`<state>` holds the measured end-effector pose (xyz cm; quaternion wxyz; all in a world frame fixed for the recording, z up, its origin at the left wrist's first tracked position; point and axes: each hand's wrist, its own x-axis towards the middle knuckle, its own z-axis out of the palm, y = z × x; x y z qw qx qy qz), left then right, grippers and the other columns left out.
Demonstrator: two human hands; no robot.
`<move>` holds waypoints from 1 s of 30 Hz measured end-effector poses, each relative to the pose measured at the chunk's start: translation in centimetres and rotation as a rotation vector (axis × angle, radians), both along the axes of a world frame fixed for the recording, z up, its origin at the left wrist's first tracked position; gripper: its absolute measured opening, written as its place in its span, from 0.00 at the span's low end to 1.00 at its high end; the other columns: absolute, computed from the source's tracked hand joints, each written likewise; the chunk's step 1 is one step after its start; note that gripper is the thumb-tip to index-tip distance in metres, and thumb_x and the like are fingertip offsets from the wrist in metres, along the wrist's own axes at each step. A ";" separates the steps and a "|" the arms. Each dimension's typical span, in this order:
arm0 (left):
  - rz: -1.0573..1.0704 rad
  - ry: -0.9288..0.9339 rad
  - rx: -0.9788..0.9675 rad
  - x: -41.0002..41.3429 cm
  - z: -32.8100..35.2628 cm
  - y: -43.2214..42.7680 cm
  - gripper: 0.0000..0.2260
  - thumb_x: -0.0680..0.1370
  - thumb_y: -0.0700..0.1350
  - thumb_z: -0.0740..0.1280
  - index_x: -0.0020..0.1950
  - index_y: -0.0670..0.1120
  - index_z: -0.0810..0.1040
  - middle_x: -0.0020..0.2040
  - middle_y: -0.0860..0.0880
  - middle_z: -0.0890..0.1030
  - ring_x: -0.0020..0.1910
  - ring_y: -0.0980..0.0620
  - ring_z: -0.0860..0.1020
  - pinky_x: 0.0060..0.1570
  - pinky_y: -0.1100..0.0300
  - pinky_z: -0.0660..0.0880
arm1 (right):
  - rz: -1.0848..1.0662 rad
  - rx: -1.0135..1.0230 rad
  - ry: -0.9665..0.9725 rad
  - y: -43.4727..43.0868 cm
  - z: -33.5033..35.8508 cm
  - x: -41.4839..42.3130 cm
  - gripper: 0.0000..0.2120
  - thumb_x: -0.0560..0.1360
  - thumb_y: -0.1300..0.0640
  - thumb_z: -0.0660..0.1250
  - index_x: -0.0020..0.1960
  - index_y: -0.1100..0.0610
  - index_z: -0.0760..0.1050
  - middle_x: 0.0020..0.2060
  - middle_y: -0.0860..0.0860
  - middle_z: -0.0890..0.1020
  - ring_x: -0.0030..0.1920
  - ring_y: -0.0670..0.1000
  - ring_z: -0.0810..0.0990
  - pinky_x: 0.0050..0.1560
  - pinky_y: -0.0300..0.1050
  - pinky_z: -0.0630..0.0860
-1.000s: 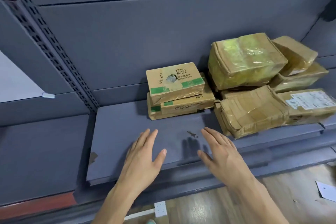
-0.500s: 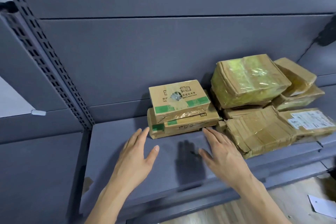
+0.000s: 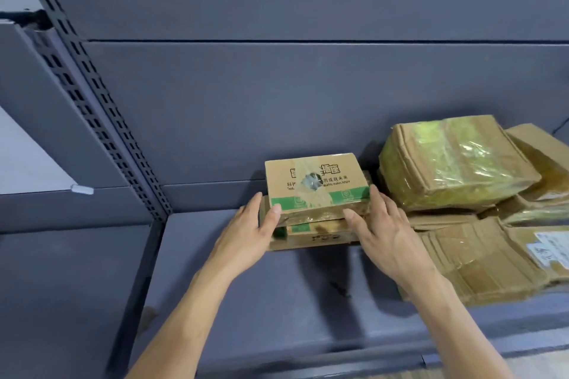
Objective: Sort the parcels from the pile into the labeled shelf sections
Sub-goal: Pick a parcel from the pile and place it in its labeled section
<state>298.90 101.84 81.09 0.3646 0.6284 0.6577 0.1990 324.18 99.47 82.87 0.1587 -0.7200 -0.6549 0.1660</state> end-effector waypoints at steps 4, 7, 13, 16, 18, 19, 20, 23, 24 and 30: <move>0.029 -0.037 -0.035 0.9 0.1 1.9 0.30 0.81 0.69 0.53 0.81 0.59 0.59 0.78 0.59 0.70 0.76 0.53 0.69 0.71 0.46 0.68 | -0.006 -0.028 0.074 1.3 -0.4 0.9 0.42 0.79 0.34 0.52 0.82 0.60 0.49 0.77 0.57 0.65 0.75 0.60 0.63 0.72 0.54 0.63; 0.072 -0.041 0.004 2.1 0.0 2.0 0.19 0.83 0.64 0.57 0.73 0.65 0.66 0.68 0.66 0.77 0.68 0.53 0.76 0.57 0.52 0.72 | 0.024 0.000 0.154 2.1 -0.7 1.0 0.37 0.81 0.38 0.57 0.81 0.59 0.55 0.74 0.55 0.70 0.72 0.59 0.68 0.70 0.55 0.67; 0.183 -0.255 0.039 2.0 0.9 -0.6 0.25 0.76 0.66 0.61 0.73 0.67 0.64 0.63 0.69 0.79 0.64 0.58 0.78 0.63 0.46 0.77 | 0.001 0.086 0.352 2.2 -0.3 1.1 0.26 0.80 0.38 0.61 0.71 0.51 0.62 0.62 0.47 0.79 0.62 0.55 0.77 0.56 0.52 0.74; 0.176 -0.326 0.056 0.4 1.3 -2.5 0.23 0.81 0.61 0.62 0.77 0.66 0.64 0.64 0.68 0.79 0.63 0.61 0.79 0.60 0.52 0.79 | -0.018 0.053 0.455 1.8 -0.1 1.0 0.19 0.79 0.36 0.61 0.64 0.44 0.61 0.55 0.42 0.79 0.53 0.52 0.79 0.45 0.45 0.71; 0.183 -0.377 0.068 -0.9 1.5 -4.0 0.23 0.85 0.56 0.62 0.79 0.63 0.62 0.65 0.66 0.80 0.62 0.63 0.80 0.57 0.56 0.80 | -0.002 0.011 0.529 1.5 -0.2 0.6 0.22 0.78 0.36 0.62 0.68 0.41 0.62 0.54 0.37 0.79 0.53 0.46 0.80 0.46 0.39 0.70; 0.172 -0.393 0.065 -1.6 1.6 -4.8 0.23 0.85 0.54 0.61 0.80 0.63 0.61 0.66 0.64 0.80 0.62 0.63 0.80 0.58 0.56 0.80 | 0.012 -0.007 0.565 1.3 -0.2 0.2 0.24 0.78 0.36 0.63 0.71 0.40 0.63 0.54 0.34 0.79 0.55 0.42 0.79 0.49 0.36 0.70; 0.152 -0.403 0.057 -2.4 1.5 -5.7 0.23 0.86 0.53 0.61 0.80 0.63 0.61 0.66 0.64 0.80 0.63 0.62 0.80 0.59 0.55 0.79 | 0.029 -0.021 0.600 1.0 -0.2 -0.3 0.27 0.78 0.36 0.63 0.73 0.40 0.62 0.56 0.32 0.79 0.56 0.38 0.78 0.53 0.34 0.71; 0.094 -0.445 -0.003 -4.9 1.0 -7.7 0.22 0.86 0.48 0.61 0.77 0.66 0.64 0.67 0.63 0.79 0.65 0.61 0.79 0.61 0.55 0.77 | 0.052 -0.082 0.677 0.0 -0.5 -2.2 0.31 0.77 0.35 0.64 0.77 0.42 0.62 0.56 0.32 0.80 0.57 0.34 0.79 0.60 0.40 0.75; 0.090 -0.460 -0.033 -5.7 0.8 -8.3 0.22 0.86 0.47 0.62 0.77 0.66 0.65 0.67 0.63 0.79 0.65 0.60 0.78 0.61 0.55 0.76 | 0.064 -0.107 0.677 -0.6 -0.7 -2.9 0.31 0.77 0.34 0.64 0.76 0.41 0.62 0.54 0.30 0.80 0.56 0.32 0.79 0.59 0.39 0.75; 0.301 -0.561 -0.047 -9.7 -1.7 -9.4 0.16 0.83 0.59 0.65 0.71 0.63 0.74 0.64 0.63 0.82 0.63 0.62 0.80 0.68 0.50 0.73 | 0.194 -0.291 0.547 -4.0 -2.9 -7.4 0.39 0.72 0.27 0.63 0.78 0.41 0.59 0.62 0.35 0.80 0.62 0.40 0.78 0.65 0.46 0.74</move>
